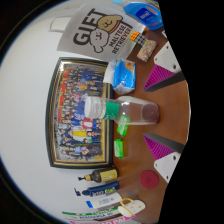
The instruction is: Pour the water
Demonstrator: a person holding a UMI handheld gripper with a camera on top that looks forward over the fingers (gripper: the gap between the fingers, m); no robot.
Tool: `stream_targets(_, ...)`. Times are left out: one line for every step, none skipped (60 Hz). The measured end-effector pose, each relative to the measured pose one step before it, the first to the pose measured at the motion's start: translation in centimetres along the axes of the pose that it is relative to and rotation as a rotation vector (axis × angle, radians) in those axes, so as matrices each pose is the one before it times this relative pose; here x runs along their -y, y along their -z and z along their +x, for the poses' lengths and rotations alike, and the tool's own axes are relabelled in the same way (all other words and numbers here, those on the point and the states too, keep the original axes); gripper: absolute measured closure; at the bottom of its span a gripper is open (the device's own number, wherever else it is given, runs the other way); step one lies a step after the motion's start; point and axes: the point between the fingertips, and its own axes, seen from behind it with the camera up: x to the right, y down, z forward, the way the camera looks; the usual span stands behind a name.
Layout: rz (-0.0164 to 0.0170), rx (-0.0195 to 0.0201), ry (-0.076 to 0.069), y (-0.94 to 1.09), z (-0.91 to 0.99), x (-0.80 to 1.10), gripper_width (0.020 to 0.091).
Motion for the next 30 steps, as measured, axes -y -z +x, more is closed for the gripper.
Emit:
stream_targets(0.00336, 0.00384, -0.0008, -0.566, 0.116, 0.087, 0.0248)
stream_targets(0.00333, 0.00382, -0.0011, -0.528, 0.075, 0.092, 0.0248)
stream_targets(0.0043, 0.00525, -0.0007, -0.507, 0.015, 0.118, 0.0243)
stream_targets(0.00586, 0.00694, -0.0002, -0.472, -0.028, 0.144, 0.0245)
stream_targets(0.00629, 0.00779, 0.0007, -0.455, -0.083, 0.144, 0.0244)
stream_targets(0.00585, 0.00477, 0.0017, -0.46, -0.045, 0.078, 0.0245)
stream_targets(0.00498, 0.00497, 0.0015, -0.426, 0.012, 0.082, 0.0246)
stream_targets(0.00381, 0.00381, 0.0011, -0.41, 0.014, 0.043, 0.0249)
stream_targets(0.00276, 0.00433, 0.0006, -0.359, -0.022, -0.002, 0.0254)
stream_targets(0.00242, 0.00606, 0.0002, -0.323, -0.114, -0.003, 0.0256)
stream_targets(0.00294, 0.00696, -0.0005, -0.318, -0.104, 0.005, 0.0265)
stream_targets(0.0033, 0.00448, -0.0009, -0.3, -0.048, -0.008, 0.0279)
stream_targets(0.0035, 0.00341, -0.0012, -0.256, -0.013, 0.017, 0.0298)
stream_targets(0.00602, 0.00443, -0.0026, -0.155, 0.024, 0.105, 0.0324)
stream_targets(0.00791, 0.00368, -0.0033, -0.159, -0.065, 0.132, 0.035)
stream_targets(0.00866, 0.00298, -0.006, -0.198, -0.217, 0.229, 0.0381)
stream_targets(0.01054, 0.00713, -0.0036, -0.153, -0.136, 0.182, 0.041)
stream_targets(0.00955, 0.00681, -0.0015, -0.14, -0.123, 0.151, 0.0445)
stream_targets(0.00712, 0.0041, 0.0007, -0.14, -0.057, 0.082, 0.0481)
stream_targets(0.00352, -0.00278, 0.0023, -0.144, 0.147, -0.014, 0.0507)
stream_targets(0.00379, -0.00912, 0.0042, -0.135, 0.222, -0.025, 0.0551)
stream_targets(0.00367, 0.00122, -0.0001, -0.059, -0.03, 0.016, 0.0552)
stream_targets(0.01082, 0.00247, -0.0052, -0.051, -0.069, 0.2, 0.0552)
stream_targets(0.00695, 0.00199, -0.0046, -0.071, 0.018, 0.02, 0.0563)
stream_targets(0.00024, -0.00178, -0.0031, -0.054, 0.057, -0.062, 0.0569)
stream_targets(0.00301, -0.00103, -0.0062, 0.006, 0.028, 0.046, 0.0571)
stream_targets(0.00289, 0.00111, -0.0072, -0.013, -0.019, 0.036, 0.0593)
stream_targets(-0.00067, -0.00173, -0.0041, 0.01, 0.046, -0.037, 0.0597)
stream_targets(0.00239, -0.0003, -0.0035, 0.067, 0.022, 0.077, 0.0608)
stream_targets(0.00096, -0.00113, -0.001, 0.008, 0.015, -0.012, 0.062)
